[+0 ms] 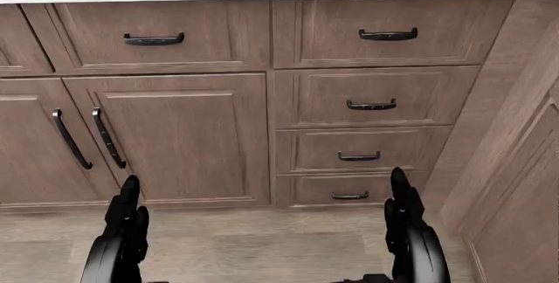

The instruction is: Open the toaster oven door.

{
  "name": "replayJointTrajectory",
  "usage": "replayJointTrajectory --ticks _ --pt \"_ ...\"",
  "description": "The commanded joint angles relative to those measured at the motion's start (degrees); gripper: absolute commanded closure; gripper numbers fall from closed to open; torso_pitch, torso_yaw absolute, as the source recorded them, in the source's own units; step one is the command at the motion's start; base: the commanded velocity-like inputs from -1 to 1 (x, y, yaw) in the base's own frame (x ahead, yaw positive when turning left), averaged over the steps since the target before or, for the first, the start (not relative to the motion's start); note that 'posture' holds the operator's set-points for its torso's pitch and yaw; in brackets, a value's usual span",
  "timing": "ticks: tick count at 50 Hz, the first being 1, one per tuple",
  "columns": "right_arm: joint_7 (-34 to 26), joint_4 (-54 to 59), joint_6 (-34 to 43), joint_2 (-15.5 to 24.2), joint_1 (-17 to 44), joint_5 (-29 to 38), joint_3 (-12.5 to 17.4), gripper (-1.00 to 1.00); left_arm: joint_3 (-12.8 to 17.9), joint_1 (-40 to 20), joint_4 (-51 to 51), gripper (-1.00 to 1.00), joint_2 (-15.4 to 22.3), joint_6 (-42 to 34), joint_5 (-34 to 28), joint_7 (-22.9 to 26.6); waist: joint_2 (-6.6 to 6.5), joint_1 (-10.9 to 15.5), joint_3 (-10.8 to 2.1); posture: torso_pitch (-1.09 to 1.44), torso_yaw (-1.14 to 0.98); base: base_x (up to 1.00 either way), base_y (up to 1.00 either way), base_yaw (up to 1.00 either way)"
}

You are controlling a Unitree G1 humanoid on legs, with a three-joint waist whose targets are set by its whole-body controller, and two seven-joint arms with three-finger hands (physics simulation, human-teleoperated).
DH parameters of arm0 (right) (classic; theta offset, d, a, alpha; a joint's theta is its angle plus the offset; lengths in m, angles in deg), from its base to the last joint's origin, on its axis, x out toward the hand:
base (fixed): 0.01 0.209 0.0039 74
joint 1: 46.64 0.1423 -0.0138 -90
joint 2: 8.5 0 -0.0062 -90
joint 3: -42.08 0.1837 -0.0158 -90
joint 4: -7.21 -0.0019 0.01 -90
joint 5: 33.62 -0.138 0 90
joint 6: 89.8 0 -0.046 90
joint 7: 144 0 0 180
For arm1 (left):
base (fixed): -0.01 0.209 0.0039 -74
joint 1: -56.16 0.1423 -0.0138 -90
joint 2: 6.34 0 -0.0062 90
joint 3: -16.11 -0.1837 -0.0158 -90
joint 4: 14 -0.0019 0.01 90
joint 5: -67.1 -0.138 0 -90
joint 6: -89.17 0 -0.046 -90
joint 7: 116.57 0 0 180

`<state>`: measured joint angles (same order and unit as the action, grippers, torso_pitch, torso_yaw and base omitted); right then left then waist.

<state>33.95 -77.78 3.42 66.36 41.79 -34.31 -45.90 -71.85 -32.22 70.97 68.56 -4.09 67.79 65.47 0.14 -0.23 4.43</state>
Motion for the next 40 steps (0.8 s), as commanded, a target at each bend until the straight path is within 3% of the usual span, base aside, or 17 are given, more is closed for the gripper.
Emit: replayJointTrajectory --ticks 1,3,5,7,8,14,19,23,28,34,35,36,38,40 --pt "0.46 -5.13 -3.16 0.15 1.8 -0.29 0.35 -1.0 0.31 -1.89 7.76 -1.0 0.69 0.67 -0.18 -0.11 0.45 -0.12 -0.05 0.0 0.0 0.0 0.0 0.0" --pt "0.64 -6.65 -2.19 0.17 1.54 -0.16 0.23 -1.0 0.71 -2.21 8.66 -1.0 0.9 -0.45 -0.38 0.01 0.0 0.35 -3.64 0.0 0.0 0.0 0.0 0.0" --pt "0.66 -7.08 -1.92 0.19 1.46 -0.21 0.28 -1.0 0.85 -2.24 9.82 -1.0 0.92 -1.44 -0.61 0.03 0.43 0.27 -1.02 0.0 0.0 0.0 0.0 0.0" --pt "0.42 -6.21 -2.43 0.33 1.88 -0.36 0.46 -1.0 0.7 -1.87 11.13 -1.0 0.76 -2.11 -0.88 0.08 0.4 0.36 -3.89 0.0 0.0 0.0 0.0 0.0" --pt "0.41 -6.69 -2.22 0.32 1.71 -0.33 0.4 -1.0 0.73 -1.96 10.85 -1.0 0.73 -1.85 -0.9 0.14 0.37 0.35 -4.2 0.0 0.0 0.0 0.0 0.0" --pt "1.46 -10.46 -0.56 -0.09 1.24 -0.05 -0.07 -1.0 0.83 -1.48 15.19 -1.0 0.69 -3.91 -1.23 -0.03 0.19 0.45 -4.64 0.0 0.0 0.0 0.0 0.0" --pt "1.89 -23.52 9.55 0.69 1.68 1.86 0.44 -1.0 1.32 -3.35 24.66 -1.0 1.07 -12.69 -1.19 0.11 0.22 0.54 -4.93 0.0 0.0 0.0 0.0 0.0" --pt "1.83 -31.33 20.24 1.39 6.4 0.57 2.26 -1.0 2.53 -7.12 30.47 -1.0 2.09 -20.18 -1.06 0.4 0.23 0.59 -5.18 0.0 0.0 0.0 0.0 0.0" --pt "2.75 -33.42 27.35 2.94 13.33 -1.81 4.56 -1.0 4.44 -14.66 37.64 -1.0 4.28 -31.91 -0.8 0.5 0.24 0.49 -5.36 0.0 0.0 0.0 0.0 0.0" --pt "4.66 -39.97 37.27 5.11 19.71 -4.65 6.08 -1.0 6.66 -19.57 42.11 -1.0 6.44 -39.41 0.57 0.51 0.17 0.54 -4.92 0.0 0.0 0.0 0.0 0.0" --pt "4.86 -40.37 37.72 5.29 20.08 -5.11 6.32 -1.0 6.93 -20.05 42.13 -1.0 6.78 -39.76 0.78 0.43 -0.19 0.51 -5.96 0.0 0.0 0.1 0.0 0.0" --pt "4.98 -40.6 37.82 5.44 20.19 -5.46 6.38 -1.0 7.15 -20.46 42.12 -1.0 6.98 -40.06 1.03 0.27 -0.37 0.52 -4.63 0.0 0.0 0.11 0.0 0.0" --pt "5.21 -41.04 37.99 5.67 20.35 -6.22 6.61 -1.0 7.16 -21.29 42.9 -1.0 7.38 -41.23 1.32 -0.01 -0.45 0.52 -3.95 0.0 0.0 0.2 0.0 0.0" --pt "5.61 -41.88 38.87 5.94 20.83 -6.9 6.86 -1.0 7.74 -22.85 43.58 -1.0 8.01 -43.05 1.89 -0.24 -0.11 0.56 -2.05 0.0 0.0 0.38 0.0 0.0"
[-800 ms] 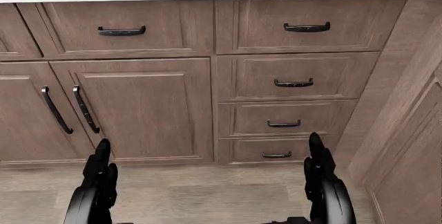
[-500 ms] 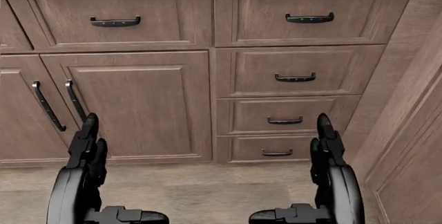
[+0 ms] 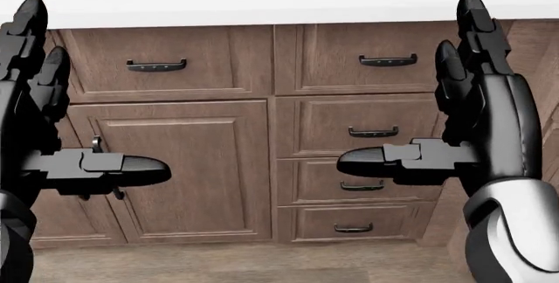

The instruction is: Open the toaster oven door.

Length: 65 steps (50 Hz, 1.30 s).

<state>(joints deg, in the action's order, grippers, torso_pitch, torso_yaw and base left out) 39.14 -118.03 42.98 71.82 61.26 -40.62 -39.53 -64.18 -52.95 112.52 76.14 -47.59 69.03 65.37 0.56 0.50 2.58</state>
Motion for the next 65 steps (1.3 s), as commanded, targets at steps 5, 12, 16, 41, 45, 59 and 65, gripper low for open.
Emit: replayJointTrajectory --ticks 5,12,16,41,45,59,65 --pt "1.03 -2.61 0.13 0.94 1.84 -1.97 0.89 -1.0 0.33 -3.27 2.8 -1.0 0.84 -0.88 1.94 -0.92 1.32 -0.26 0.12 0.0 0.0 0.39 0.0 0.0" --pt "1.16 -2.79 -0.13 0.93 1.48 -2.74 0.49 -1.0 -0.26 -3.11 2.51 -1.0 0.92 -0.42 2.42 -1.39 -0.47 -0.71 0.17 0.0 0.0 0.47 0.0 0.0" --pt "1.17 -3.04 -0.02 0.94 1.3 -3.31 0.71 -1.0 -0.76 -2.9 1.97 -1.0 0.77 0.16 2.17 -1.39 -3.95 -1.46 -0.28 0.0 0.0 0.58 0.0 0.0" --pt "0.73 -3.61 -2.04 0.4 -1.48 -5.44 0.61 -1.0 -2.64 -0.98 -0.32 -1.0 -1.11 3.41 0.96 -0.61 0.35 -1.38 -0.34 0.0 0.0 0.58 0.0 0.0" --pt "0.13 -3.02 -3.69 0.2 -1.95 -4.74 -0.18 -1.0 -2.58 -0.7 -0.7 -1.0 -1.3 3.99 0.91 -0.41 -5.21 1.59 -2.82 0.0 0.0 0.09 0.03 0.54" --pt "-0.06 -3.05 -5.28 -0.27 -2.93 -5.23 0.0 -1.0 -2.67 0.1 -1.13 -1.0 -1.61 5.16 0.98 -0.43 6.36 0.79 -2.66 0.0 0.0 0.0 0.0 1.0" --pt "0.32 -3.65 -4.44 0.03 -2.52 -5.37 0.43 -1.0 -3.11 -0.24 -1.14 -1.0 -1.7 4.81 0.76 -0.41 4.37 0.11 -3.2 0.0 0.0 0.0 0.16 0.66"
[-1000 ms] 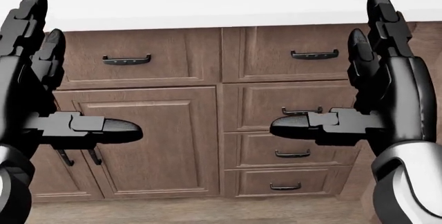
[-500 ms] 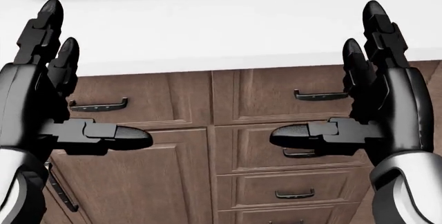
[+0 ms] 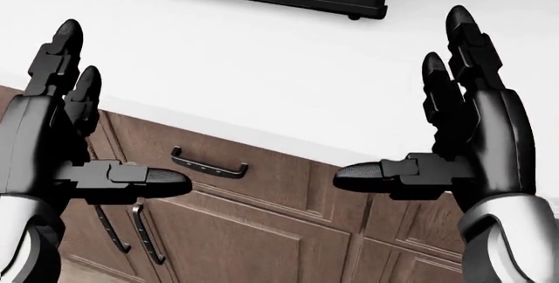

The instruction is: Open the toaster oven door.

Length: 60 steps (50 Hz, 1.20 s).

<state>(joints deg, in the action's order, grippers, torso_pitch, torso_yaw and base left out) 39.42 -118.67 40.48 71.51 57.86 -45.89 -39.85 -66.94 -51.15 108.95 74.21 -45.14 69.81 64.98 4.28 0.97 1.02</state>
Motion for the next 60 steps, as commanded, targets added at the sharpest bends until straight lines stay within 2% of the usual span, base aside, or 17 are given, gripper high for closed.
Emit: replayJointTrajectory --ticks 1,6,8,9,10,17,19,21,30,34,35,37,43,48,50,52,60 --pt "0.27 -3.55 -1.3 0.21 1.05 -1.03 1.59 -1.0 -0.38 -2.11 2.6 -1.0 0.25 2.17 -0.08 0.02 0.78 -0.39 -0.38 0.0 0.0 0.0 0.0 0.0" --pt "1.65 -5.21 -0.28 0.82 0.94 -3.06 2.8 -1.0 -0.07 -3.17 3.16 -1.0 0.59 0.94 -0.07 0.13 -4.3 -1.81 0.41 0.0 0.0 0.0 0.0 0.0" --pt "2.0 -5.81 0.01 1.15 0.96 -3.62 3.26 -1.0 -0.15 -3.03 2.97 -1.0 0.54 1.36 -0.11 0.21 -8.07 -1.93 -1.58 0.0 0.0 0.11 -0.05 0.0" --pt "2.17 -6.01 0.1 1.3 0.92 -3.87 3.48 -1.0 -0.12 -3.03 3.11 -1.0 0.5 1.26 -0.06 0.2 -5.94 -1.32 0.46 0.0 0.0 0.23 -0.12 0.0" --pt "2.41 -6.22 0.13 1.42 0.88 -4.2 3.84 -1.0 -0.07 -2.9 2.97 -1.0 0.52 1.55 -0.09 0.22 -6.77 -1.35 0.8 0.0 0.0 0.23 -0.12 0.0" --pt "4.09 -7.16 -0.02 2.11 0.54 -6.54 5.65 -1.0 -0.03 -2.57 2.61 -1.0 0.5 2.23 0.06 0.25 -4.64 0.06 0.54 0.0 0.0 0.24 -0.14 0.0" --pt "4.52 -7.27 -0.13 2.36 0.49 -7.0 5.84 -1.0 -0.05 -2.51 2.54 -1.0 0.47 2.28 0.05 0.25 -2.82 0.39 0.66 0.0 0.0 0.24 -0.16 0.0" --pt "4.65 -6.92 -0.64 2.48 0.35 -7.18 5.88 -1.0 -0.15 -2.69 2.68 -1.0 0.43 2.0 0.01 0.18 0.88 0.3 -0.31 0.0 0.0 0.23 -0.17 0.0" --pt "4.67 -6.36 -1.72 2.71 -0.27 -7.41 5.77 -1.0 -0.38 -2.5 2.2 -1.0 0.32 2.57 -0.16 0.28 -4.02 -0.6 0.94 0.0 0.0 0.24 -0.16 0.0" --pt "4.69 -6.35 -1.75 2.84 -0.3 -7.77 6.12 -1.0 -0.69 -2.74 1.57 -1.0 0.16 2.86 -0.4 0.23 -9.2 -1.16 -0.25 0.0 0.0 0.24 -0.16 0.0" --pt "4.69 -6.36 -1.76 2.87 -0.33 -7.84 6.15 -1.0 -0.72 -2.84 1.47 -1.0 0.16 2.88 -0.43 0.25 -6.62 -0.28 0.49 0.0 0.0 0.23 -0.16 0.0" --pt "4.8 -6.45 -1.61 2.94 -0.21 -7.99 6.23 -1.0 -0.77 -2.91 1.59 -1.0 0.13 2.7 -0.48 0.28 -7.78 -0.28 0.43 0.0 0.0 0.24 -0.16 0.0" --pt "5.26 -6.57 -1.77 3.15 -0.22 -8.83 6.85 -1.0 -0.73 -2.8 1.55 -1.0 0.0 2.9 -0.5 0.33 -5.3 0.44 0.71 0.0 0.0 0.27 -0.18 0.0" --pt "5.56 -7.26 -1.81 3.22 -0.73 -9.23 7.02 -1.0 -0.3 -2.83 2.12 -1.0 0.2 2.61 -0.27 0.39 0.1 0.79 -1.17 0.0 0.0 0.3 -0.18 0.0" --pt "5.67 -7.06 -2.6 3.24 -0.88 -8.91 7.04 -1.0 -0.24 -2.81 2.49 -1.0 0.26 2.33 -0.16 0.32 0.63 0.55 1.19 0.0 0.0 0.08 0.0 0.0" --pt "5.8 -7.23 -2.51 3.42 -0.74 -9.44 7.55 -1.0 -0.13 -2.75 2.24 -1.0 0.49 3.35 -0.42 0.25 0.06 0.39 0.4 0.0 0.0 0.0 0.0 0.0" --pt "5.91 -7.01 -3.7 3.4 -1.28 -9.61 7.45 -1.0 0.33 -0.87 4.21 -1.0 0.83 4.82 -0.97 1.36 -3.61 -1.13 1.08 0.0 0.0 0.0 0.0 0.0"
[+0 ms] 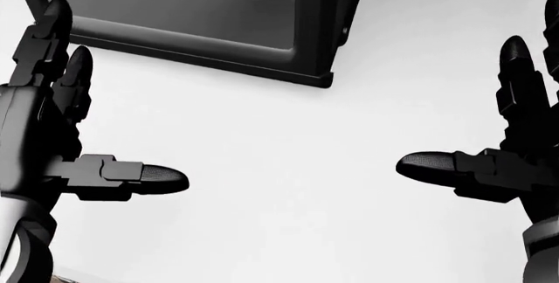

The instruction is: Open the toaster oven door.

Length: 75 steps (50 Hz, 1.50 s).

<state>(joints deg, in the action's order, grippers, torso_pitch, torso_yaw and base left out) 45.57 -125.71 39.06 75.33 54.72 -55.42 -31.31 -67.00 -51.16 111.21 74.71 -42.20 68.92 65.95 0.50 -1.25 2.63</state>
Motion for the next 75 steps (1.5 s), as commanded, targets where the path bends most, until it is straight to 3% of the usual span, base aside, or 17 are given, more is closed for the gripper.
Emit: replayJointTrajectory --ticks 1,2,3,5,14,27,41,53,59,65,70,75 --pt "-0.31 0.16 -2.45 -0.41 1.88 -0.02 -1.17 -1.0 0.35 -0.68 1.39 -1.0 0.36 2.79 -0.32 0.52 -0.94 0.82 -1.0 0.0 0.0 0.0 0.0 0.0" --pt "-0.29 0.25 -2.55 -0.4 1.93 0.07 -1.23 -1.0 0.4 -0.61 1.31 -1.0 0.28 2.99 -0.24 0.73 -2.15 0.54 -1.49 0.0 0.0 0.0 0.0 0.0" --pt "-0.37 0.37 -2.67 -0.36 1.96 0.17 -1.31 -1.0 0.3 -0.58 1.31 -1.0 0.23 3.11 -0.19 0.98 0.35 0.32 -0.92 0.0 0.0 0.0 0.0 0.0" --pt "-0.43 0.61 -2.88 -0.38 1.98 0.19 -1.23 -1.0 0.16 -0.65 1.19 -1.0 0.37 3.18 -0.68 1.07 0.33 0.35 -2.12 0.0 0.0 0.0 0.0 0.0" --pt "-0.06 -0.22 -2.07 -0.06 2.26 -0.42 -0.7 -1.0 -0.05 -1.61 1.65 -1.0 0.24 2.03 -1.21 1.55 0.68 1.03 -4.26 -0.07 0.0 0.0 0.0 0.0" --pt "0.32 -0.43 -1.96 0.1 2.18 -0.83 -0.46 -1.0 -0.91 -2.84 -0.01 -1.0 0.13 2.04 -2.18 2.2 0.76 1.72 -9.92 -0.2 0.0 0.0 0.0 0.0" --pt "0.05 -0.26 -2.61 0.05 1.64 -0.91 -0.34 -1.0 -1.82 -2.91 -0.72 -1.0 -0.62 2.61 -3.49 2.74 0.82 2.3 -17.2 -0.34 0.0 0.0 0.0 0.0" --pt "-0.05 0.32 -2.73 0.11 2.12 -0.67 -0.58 -1.0 -2.82 -4.1 -2.0 -1.0 -1.01 3.33 -4.68 2.71 0.85 2.59 -20.88 -0.44 0.0 0.0 0.0 0.0" --pt "0.03 -0.48 -2.65 0.09 1.57 -1.11 -0.08 -1.0 -6.34 -5.9 -0.84 -1.0 -0.96 3.5 -12.55 2.83 1.05 2.47 -21.38 -0.44 0.0 0.0 0.0 0.0" --pt "-0.59 0.71 -4.32 -0.15 0.98 -0.66 -0.26 -1.0 -10.81 -8.28 -8.64 -1.0 -1.81 12.55 -30.59 3.69 1.38 2.34 -21.52 -0.44 0.0 0.0 0.0 0.0" --pt "-0.78 0.84 -4.98 -0.41 0.54 -0.61 -0.28 -1.0 -11.13 -13.75 -20.44 -1.0 -2.72 20.79 -42.83 4.2 1.81 2.29 -21.52 -0.44 0.0 0.0 0.0 0.0" --pt "-0.63 0.04 -4.66 -0.58 -0.06 -1.01 -0.05 -1.0 -11.05 -17.0 -31.63 -1.0 -3.71 28.62 -50.15 2.74 1.99 2.07 -21.57 -0.44 0.0 0.0 0.0 0.0"
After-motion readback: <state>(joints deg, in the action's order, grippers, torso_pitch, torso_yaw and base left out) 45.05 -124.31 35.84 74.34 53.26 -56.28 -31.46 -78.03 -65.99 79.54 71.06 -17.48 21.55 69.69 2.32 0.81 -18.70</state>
